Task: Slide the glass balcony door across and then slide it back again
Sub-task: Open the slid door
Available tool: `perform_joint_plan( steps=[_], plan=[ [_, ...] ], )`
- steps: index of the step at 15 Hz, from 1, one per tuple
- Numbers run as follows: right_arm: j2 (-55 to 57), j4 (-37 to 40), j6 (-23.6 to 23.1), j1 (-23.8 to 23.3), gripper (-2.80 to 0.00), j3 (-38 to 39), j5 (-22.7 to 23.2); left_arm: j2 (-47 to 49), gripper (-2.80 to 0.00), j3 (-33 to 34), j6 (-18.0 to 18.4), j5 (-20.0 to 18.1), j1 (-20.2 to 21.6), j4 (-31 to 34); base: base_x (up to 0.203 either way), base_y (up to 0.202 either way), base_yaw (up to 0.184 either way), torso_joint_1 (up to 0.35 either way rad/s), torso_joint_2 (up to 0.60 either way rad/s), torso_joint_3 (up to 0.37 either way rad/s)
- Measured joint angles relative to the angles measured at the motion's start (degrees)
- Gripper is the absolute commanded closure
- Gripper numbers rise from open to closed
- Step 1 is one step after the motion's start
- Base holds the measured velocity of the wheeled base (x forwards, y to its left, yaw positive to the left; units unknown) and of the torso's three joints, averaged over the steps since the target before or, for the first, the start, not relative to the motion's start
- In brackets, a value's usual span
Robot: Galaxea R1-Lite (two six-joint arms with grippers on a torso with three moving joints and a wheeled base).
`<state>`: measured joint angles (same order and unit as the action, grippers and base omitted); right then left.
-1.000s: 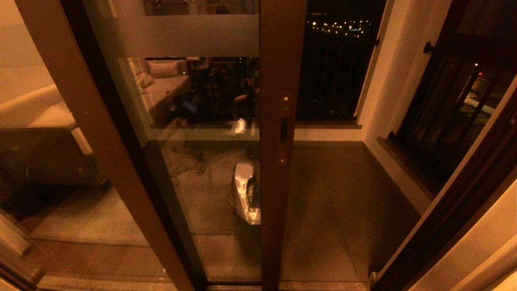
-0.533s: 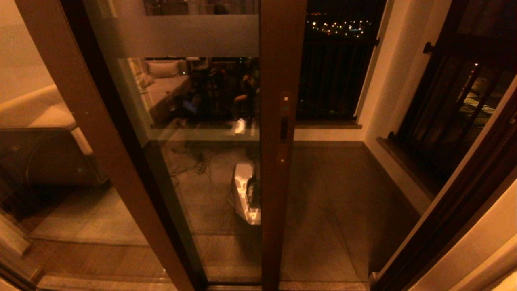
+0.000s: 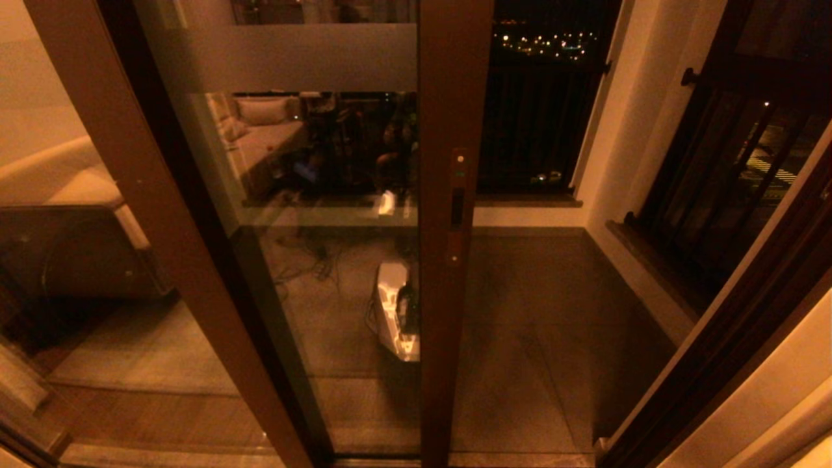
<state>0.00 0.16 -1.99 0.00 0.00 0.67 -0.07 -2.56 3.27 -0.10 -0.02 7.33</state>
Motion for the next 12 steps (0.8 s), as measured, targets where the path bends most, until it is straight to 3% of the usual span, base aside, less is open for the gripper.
perform_joint_plan(
  steps=[6, 9, 12],
  plan=[
    [0.0, 0.1, 0.0, 0.0, 0.0, 0.0, 0.0, 0.0, 0.0, 0.0, 1.5, -0.7, 0.0, 0.1, 0.0, 0.0, 0.0, 0.0, 0.0, 0.0],
    [0.0, 0.1, 0.0, 0.0, 0.0, 0.0, 0.0, 0.1, 0.0, -0.6, 6.5, -1.7, 0.0, 0.4, 0.0, 0.0, 0.0, 0.0, 0.0, 0.0],
    [0.0, 0.1, 0.0, 0.0, 0.0, 0.0, 0.0, 3.9, 0.0, -10.0, 10.0, -2.5, 0.1, 0.7, 0.0, 0.0, 0.0, 0.0, 0.0, 0.0]
  ],
)
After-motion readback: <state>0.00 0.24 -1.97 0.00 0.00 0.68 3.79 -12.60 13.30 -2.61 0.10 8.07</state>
